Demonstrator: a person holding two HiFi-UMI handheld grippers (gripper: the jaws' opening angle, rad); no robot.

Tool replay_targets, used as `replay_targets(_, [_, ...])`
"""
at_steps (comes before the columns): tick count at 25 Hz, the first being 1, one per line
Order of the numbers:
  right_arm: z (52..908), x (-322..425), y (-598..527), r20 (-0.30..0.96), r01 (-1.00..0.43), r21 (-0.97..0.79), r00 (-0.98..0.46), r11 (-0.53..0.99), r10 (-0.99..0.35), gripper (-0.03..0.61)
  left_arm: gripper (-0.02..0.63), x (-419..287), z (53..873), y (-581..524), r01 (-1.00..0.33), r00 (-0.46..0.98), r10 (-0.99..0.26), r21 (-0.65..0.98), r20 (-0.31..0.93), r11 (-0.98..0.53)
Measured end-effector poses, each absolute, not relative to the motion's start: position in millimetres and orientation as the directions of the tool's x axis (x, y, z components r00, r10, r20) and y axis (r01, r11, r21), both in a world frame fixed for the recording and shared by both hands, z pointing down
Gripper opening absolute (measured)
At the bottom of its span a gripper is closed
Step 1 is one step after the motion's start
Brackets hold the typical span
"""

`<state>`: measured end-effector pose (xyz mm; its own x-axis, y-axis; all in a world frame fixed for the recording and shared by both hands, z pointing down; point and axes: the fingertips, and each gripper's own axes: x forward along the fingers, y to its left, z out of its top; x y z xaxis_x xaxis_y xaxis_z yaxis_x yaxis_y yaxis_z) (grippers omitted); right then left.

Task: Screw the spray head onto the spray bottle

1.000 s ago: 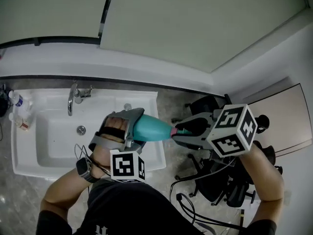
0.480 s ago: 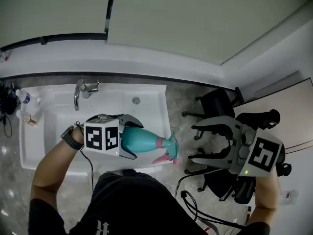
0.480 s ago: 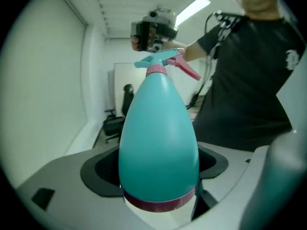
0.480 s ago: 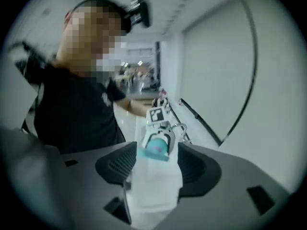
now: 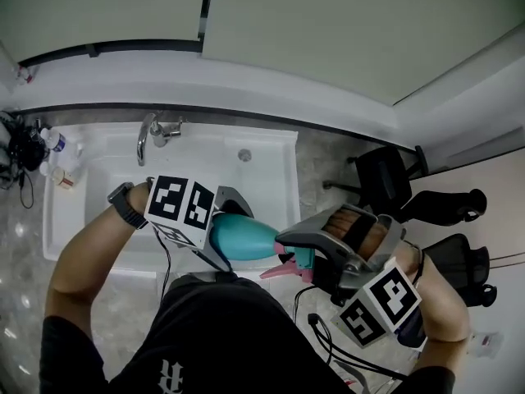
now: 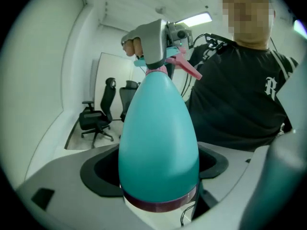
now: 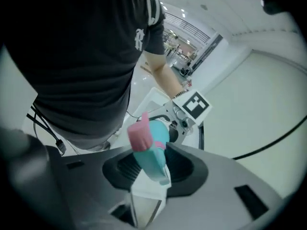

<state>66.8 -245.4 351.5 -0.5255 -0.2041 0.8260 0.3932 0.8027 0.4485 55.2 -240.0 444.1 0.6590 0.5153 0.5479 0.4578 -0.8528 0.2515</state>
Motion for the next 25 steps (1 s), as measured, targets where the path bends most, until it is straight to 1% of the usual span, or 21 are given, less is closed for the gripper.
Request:
replay_targets(1, [353.9,68.3,-250.3,0.825,0.348,0.431,-0.526,0.832,-0.207,0.132,0.426,55.4,445.4,-246.1,0.412,0.675,0.463,0.227,0.574,-0.882])
replay_targets(3, [359.6,68.4,-259.0,0.81,0.239,0.386,-0.551,0.891,-0.203,0.132,0.426,54.0,452.9,-260.3,0.297,0.68,0.3,0.122,0.669,-0.947])
replay_targets(5, [365.8,63.7,-263.5,0.788,0.151,0.343,-0.584,0.927,-0.196,0.132,0.426,48.9,466.0,-271.2,0.193,0.629,0.12,-0.005,0.768,-0.981])
replay_targets(7, [374.3,54.4,-260.6,0.782,0.108,0.31,-0.594,0.945,-0.189,0.132,0.426,40.8,481.9,-271.2,0.149,0.557,0.018,-0.078,0.83,-0.986])
replay_targets(8, [380.1,48.5,-256.3,0.785,0.097,0.293,-0.592,0.951,-0.182,0.132,0.426,35.7,490.4,-266.7,0.148,0.53,0.008,-0.084,0.848,-0.985])
replay_targets(9, [386.2,42.5,-250.7,0.789,0.088,0.272,-0.59,0.958,-0.17,0.132,0.426,30.3,498.1,-259.1,0.156,0.516,0.024,-0.067,0.856,-0.985])
replay_targets(13, [408.5,24.1,-223.1,0.796,0.023,0.156,-0.596,0.988,-0.112,0.132,0.426,11.5,519.5,-217.4,0.214,0.528,0.174,0.069,0.831,-0.974])
replay_targets(17, [433.3,13.7,-188.5,0.794,-0.021,0.068,-0.604,0.997,-0.067,0.132,0.425,-1.2,542.9,-173.4,0.261,0.494,0.277,0.163,0.824,-0.951])
replay_targets(20, [434.0,8.8,-147.8,0.765,-0.006,0.059,-0.642,0.998,-0.049,0.132,0.426,-10.4,541.7,-131.5,0.261,0.469,0.3,0.195,0.831,-0.946])
replay_targets(25, [423.3,16.4,-48.6,0.718,0.028,0.098,-0.694,0.995,-0.051,0.132,0.426,-9.0,530.8,-36.2,0.226,0.43,0.272,0.189,0.861,-0.956])
